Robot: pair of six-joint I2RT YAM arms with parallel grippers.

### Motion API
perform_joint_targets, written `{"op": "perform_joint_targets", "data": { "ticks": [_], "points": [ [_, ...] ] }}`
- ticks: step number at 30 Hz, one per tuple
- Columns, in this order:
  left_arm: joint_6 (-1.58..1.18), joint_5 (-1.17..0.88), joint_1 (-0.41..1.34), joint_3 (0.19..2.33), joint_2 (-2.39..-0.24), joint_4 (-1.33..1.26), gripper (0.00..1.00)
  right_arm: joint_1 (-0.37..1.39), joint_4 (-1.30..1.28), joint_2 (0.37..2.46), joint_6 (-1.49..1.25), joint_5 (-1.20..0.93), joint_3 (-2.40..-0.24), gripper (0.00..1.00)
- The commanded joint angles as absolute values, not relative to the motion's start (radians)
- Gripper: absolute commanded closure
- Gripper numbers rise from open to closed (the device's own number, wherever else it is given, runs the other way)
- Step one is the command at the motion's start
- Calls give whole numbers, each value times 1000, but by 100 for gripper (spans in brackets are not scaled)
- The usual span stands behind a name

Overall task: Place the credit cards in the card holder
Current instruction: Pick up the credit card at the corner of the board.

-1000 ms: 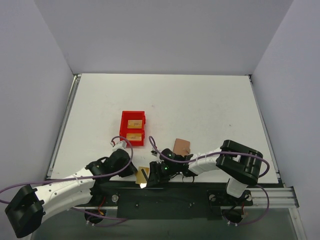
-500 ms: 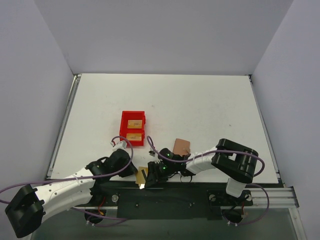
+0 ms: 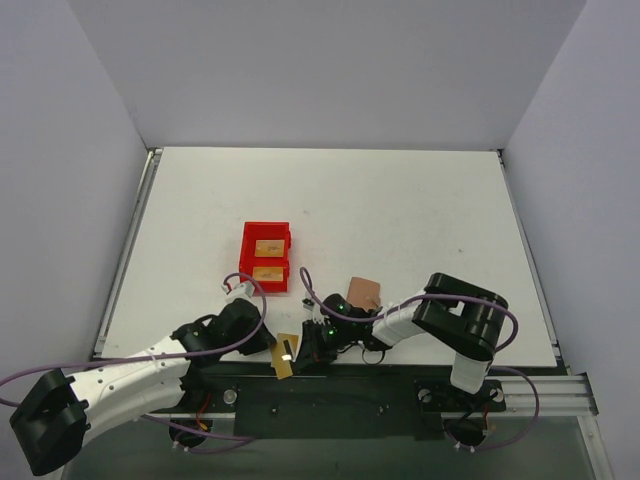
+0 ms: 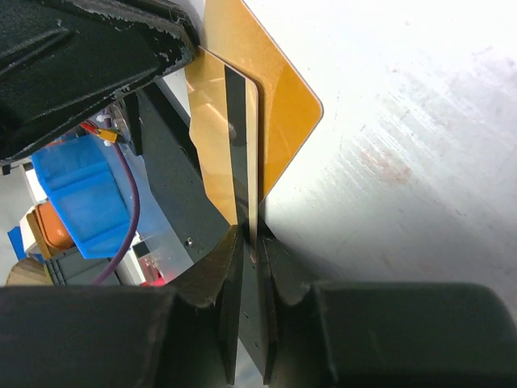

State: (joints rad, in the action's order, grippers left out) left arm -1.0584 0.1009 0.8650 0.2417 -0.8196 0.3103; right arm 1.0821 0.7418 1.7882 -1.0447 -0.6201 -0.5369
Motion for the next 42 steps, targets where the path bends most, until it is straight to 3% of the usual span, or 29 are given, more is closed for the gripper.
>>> {"op": "perform_joint_targets", "data": {
  "ticks": [1, 6, 14, 27, 32, 37, 42],
  "points": [
    [-1052, 97, 874, 216, -834, 351, 83, 1048, 778, 1804, -1031, -518, -523, 95],
    [-1058, 121, 876, 236, -818, 382, 81, 1045, 769, 1770, -1026, -523, -517, 100],
    [-1065, 196, 874, 350, -729, 514, 63, 1029, 730, 1709, -1022, -546, -518, 100],
    [-1042, 264, 871, 482, -697, 568, 59, 977, 517, 1533, -930, -561, -532, 100],
    [-996, 284, 848, 560, -680, 513, 51, 927, 376, 1428, -859, -531, -586, 100],
    [-908, 204, 757, 673, -710, 402, 40, 864, 247, 1329, -808, -537, -701, 100],
    [-859, -41, 586, 768, -784, 171, 34, 729, 314, 1276, -828, -679, -778, 100]
  ]
}}
